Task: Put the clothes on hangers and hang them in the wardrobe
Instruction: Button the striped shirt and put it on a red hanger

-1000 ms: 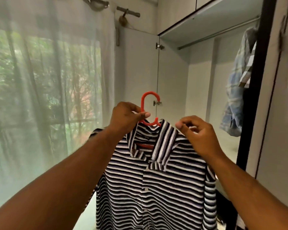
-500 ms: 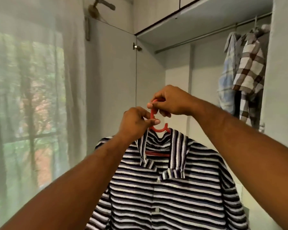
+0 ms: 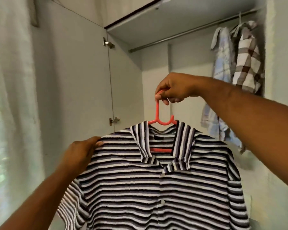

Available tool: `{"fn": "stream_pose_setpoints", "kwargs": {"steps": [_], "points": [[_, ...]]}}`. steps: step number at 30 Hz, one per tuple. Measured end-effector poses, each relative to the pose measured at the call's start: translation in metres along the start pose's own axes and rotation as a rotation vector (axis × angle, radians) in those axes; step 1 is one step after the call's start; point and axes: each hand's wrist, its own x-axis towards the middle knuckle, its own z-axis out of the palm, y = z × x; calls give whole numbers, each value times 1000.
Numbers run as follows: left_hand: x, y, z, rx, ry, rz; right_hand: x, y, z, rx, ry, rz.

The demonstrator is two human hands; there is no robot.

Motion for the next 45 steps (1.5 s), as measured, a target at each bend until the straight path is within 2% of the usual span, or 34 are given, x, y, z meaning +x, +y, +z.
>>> {"fn": "stream_pose_setpoints", "kwargs": {"steps": [3, 5, 12, 16, 18, 20, 22, 23, 24, 28, 33, 35, 37, 39, 42, 45], "points": [[30, -18, 29, 14, 36, 3, 27, 37, -12, 30, 62, 6], [61, -18, 51, -2, 3, 39, 46, 60, -16, 15, 75, 1], [192, 56, 91, -286, -66, 173, 110, 108, -43, -101, 103, -26], [264, 127, 118, -343, -340, 192, 139, 139, -55, -145, 127, -35], [296, 151, 136, -308, -404, 257, 151, 157, -60, -189, 151, -25], [331, 160, 155, -291, -519, 229, 163, 175, -64, -212, 172, -17], [364, 162, 170, -298, -765, 138, 175, 193, -69, -236, 185, -8], [377, 162, 176, -305, -857, 125, 180, 200, -70, -256, 192, 2], [392, 162, 184, -319, -879, 172, 185, 209, -71, -287, 204, 16], [440, 168, 218, -432, -519, 468, 204, 237, -77, -390, 300, 67], [496, 173, 248, -621, -290, 545, 215, 254, -84, -364, 543, 154], [518, 172, 253, -677, -221, 562, 204, 264, -87, -424, 541, 332], [540, 171, 257, -734, -173, 566, 184, 279, -90, -552, 465, 524], [557, 171, 262, -766, -148, 561, 161, 296, -89, -582, 405, 637], [585, 173, 279, -795, -130, 552, 145, 322, -80, -489, 462, 676], [607, 180, 298, -758, -61, 511, 148, 345, -77, -448, 612, 645]]}}
